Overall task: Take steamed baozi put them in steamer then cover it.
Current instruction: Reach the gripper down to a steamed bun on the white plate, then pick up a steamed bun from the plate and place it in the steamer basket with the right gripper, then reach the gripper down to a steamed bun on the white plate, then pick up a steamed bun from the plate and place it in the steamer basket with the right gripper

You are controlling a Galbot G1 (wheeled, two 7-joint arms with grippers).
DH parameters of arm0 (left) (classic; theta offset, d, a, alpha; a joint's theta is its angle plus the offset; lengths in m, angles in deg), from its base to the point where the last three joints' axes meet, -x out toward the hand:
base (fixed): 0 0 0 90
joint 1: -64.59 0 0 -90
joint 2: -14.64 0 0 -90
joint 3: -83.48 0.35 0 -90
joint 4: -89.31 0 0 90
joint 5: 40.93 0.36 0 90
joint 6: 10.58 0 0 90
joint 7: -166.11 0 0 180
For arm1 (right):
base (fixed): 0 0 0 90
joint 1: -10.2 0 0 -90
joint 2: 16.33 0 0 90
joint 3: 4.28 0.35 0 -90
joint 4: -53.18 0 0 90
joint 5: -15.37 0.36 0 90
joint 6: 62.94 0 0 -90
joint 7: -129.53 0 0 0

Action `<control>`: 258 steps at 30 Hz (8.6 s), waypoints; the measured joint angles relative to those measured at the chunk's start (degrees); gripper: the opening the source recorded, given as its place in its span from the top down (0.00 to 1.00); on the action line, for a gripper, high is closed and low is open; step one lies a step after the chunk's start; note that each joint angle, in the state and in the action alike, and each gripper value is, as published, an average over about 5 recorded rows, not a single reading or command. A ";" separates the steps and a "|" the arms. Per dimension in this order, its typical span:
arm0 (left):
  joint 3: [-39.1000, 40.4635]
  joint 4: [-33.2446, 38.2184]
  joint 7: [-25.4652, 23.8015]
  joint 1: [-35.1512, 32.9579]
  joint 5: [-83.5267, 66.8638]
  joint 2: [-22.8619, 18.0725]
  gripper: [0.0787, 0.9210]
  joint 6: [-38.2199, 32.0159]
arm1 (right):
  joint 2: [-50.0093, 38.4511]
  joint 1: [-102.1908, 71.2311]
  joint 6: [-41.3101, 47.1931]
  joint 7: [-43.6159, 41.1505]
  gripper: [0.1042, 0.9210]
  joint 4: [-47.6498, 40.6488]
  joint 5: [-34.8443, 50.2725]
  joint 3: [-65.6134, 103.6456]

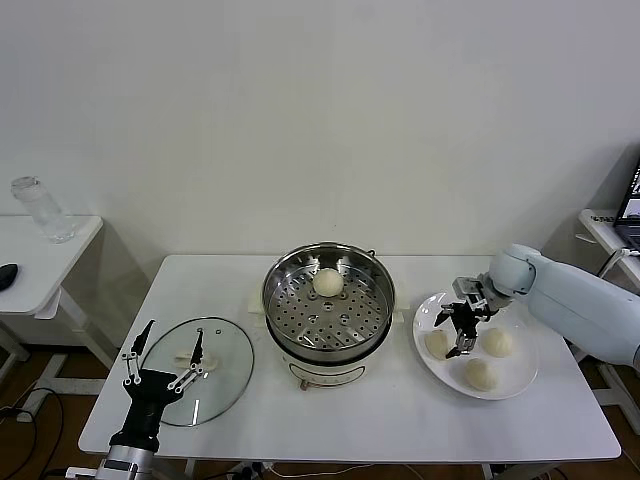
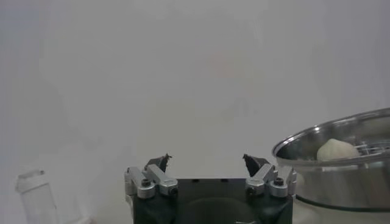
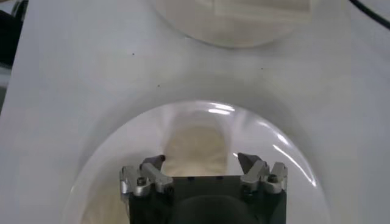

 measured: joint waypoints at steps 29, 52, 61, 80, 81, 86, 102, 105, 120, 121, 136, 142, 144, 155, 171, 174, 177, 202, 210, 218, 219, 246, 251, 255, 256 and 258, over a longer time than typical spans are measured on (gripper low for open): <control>1.25 0.07 0.32 1.59 -0.04 0.43 0.12 1.10 | 3.03 25.20 0.90 -9.92 0.34 5.27 6.13 -9.97; 2.18 -0.15 0.68 3.09 -0.13 0.45 0.12 1.33 | 27.06 35.46 11.10 -4.27 0.37 9.19 20.78 -22.86; 1.81 -0.30 0.74 3.28 -0.17 0.42 0.12 1.32 | 33.07 31.88 12.62 -2.11 0.38 6.69 19.99 -23.82; 0.34 -0.20 0.76 3.04 -1.03 0.54 0.12 1.07 | 37.59 26.01 13.72 1.66 0.37 3.09 17.39 -23.50; 0.31 -0.18 0.76 3.05 -1.07 0.54 0.12 1.07 | 37.64 25.85 13.72 1.85 0.37 3.05 17.34 -23.41; 0.21 -0.05 0.76 3.05 -1.13 0.48 0.12 1.07 | 37.47 25.39 13.56 2.75 0.31 3.18 17.23 -22.89; 0.62 0.28 0.80 3.20 -1.15 0.34 0.12 1.29 | 28.24 30.82 10.86 -0.39 0.12 9.10 15.30 -17.78; 0.82 0.33 0.80 3.20 -1.14 0.34 0.12 1.32 | 23.29 32.95 9.28 -2.89 0.12 11.03 13.92 -16.53; 1.85 0.30 0.81 3.01 -0.61 0.46 0.12 1.34 | -3.77 29.75 -0.40 -12.02 0.12 13.99 2.45 -12.80; 1.82 0.31 0.81 2.99 -0.60 0.46 0.12 1.34 | -4.87 28.44 -0.87 -12.03 0.12 13.93 1.68 -12.21; 1.77 0.05 0.81 2.62 0.31 0.45 0.12 1.32 | -11.04 7.45 -4.42 -11.24 0.12 12.26 -6.64 -1.86; 1.71 0.09 0.83 2.54 0.46 0.50 0.12 1.32 | -11.00 2.45 -4.58 -10.16 0.12 11.71 -8.08 0.14; 1.64 0.10 0.85 2.53 0.47 0.51 0.12 1.30 | -10.93 1.26 -4.61 -9.62 0.12 11.51 -8.53 0.63; 1.40 -0.12 0.92 2.71 0.50 0.45 0.12 1.28 | -10.27 -1.74 -4.68 -7.15 0.13 10.54 -10.42 2.05; 0.51 0.43 0.85 2.58 0.07 0.52 0.12 1.32 | -10.04 -3.24 -4.97 -5.66 0.30 10.86 -11.23 2.79; 0.30 0.65 0.88 2.62 -0.22 0.61 0.12 1.32 | -10.44 -2.62 -5.39 -5.84 0.31 11.59 -11.39 3.22; 0.23 0.78 0.88 2.68 -0.39 0.75 0.12 1.35 | -10.64 -1.12 -6.22 -6.49 0.31 12.39 -11.57 3.77; 0.96 1.03 0.89 2.42 -0.53 0.65 0.12 1.05 | 11.12 31.41 -26.36 -10.25 0.29 19.39 -4.18 -8.03; 0.78 1.06 0.85 2.53 -0.59 0.57 0.12 0.78 | 16.34 30.93 -31.29 -10.69 0.28 22.86 -8.50 -10.81; 0.49 1.16 0.79 2.57 -0.66 0.53 0.12 0.47 | 18.88 28.35 -35.10 -10.92 0.28 24.03 -13.81 -12.34; 0.51 1.16 0.79 2.58 -0.66 0.51 0.12 0.46 | 19.18 28.01 -35.50 -10.92 0.28 24.06 -14.42 -12.38; -0.21 0.83 0.79 2.58 -1.01 0.47 0.12 -0.21 | 24.12 20.82 -40.98 -9.67 0.21 23.59 -24.96 -11.72; -0.29 0.77 0.79 2.67 -1.09 0.47 0.12 -0.24 | 24.17 20.57 -41.48 -9.12 0.15 23.52 -25.83 -11.26; -0.29 0.74 0.81 2.74 -1.10 0.45 0.12 -0.24 | 23.78 20.75 -41.67 -8.86 0.12 23.65 -26.38 -10.40; -0.29 0.73 0.81 2.74 -1.10 0.45 0.12 -0.24 | 23.64 20.86 -41.70 -8.83 0.12 23.70 -26.47 -10.16; -0.29 0.73 0.82 2.74 -1.11 0.45 0.12 -0.24 | 23.30 21.08 -41.71 -8.84 0.12 23.76 -26.59 -9.57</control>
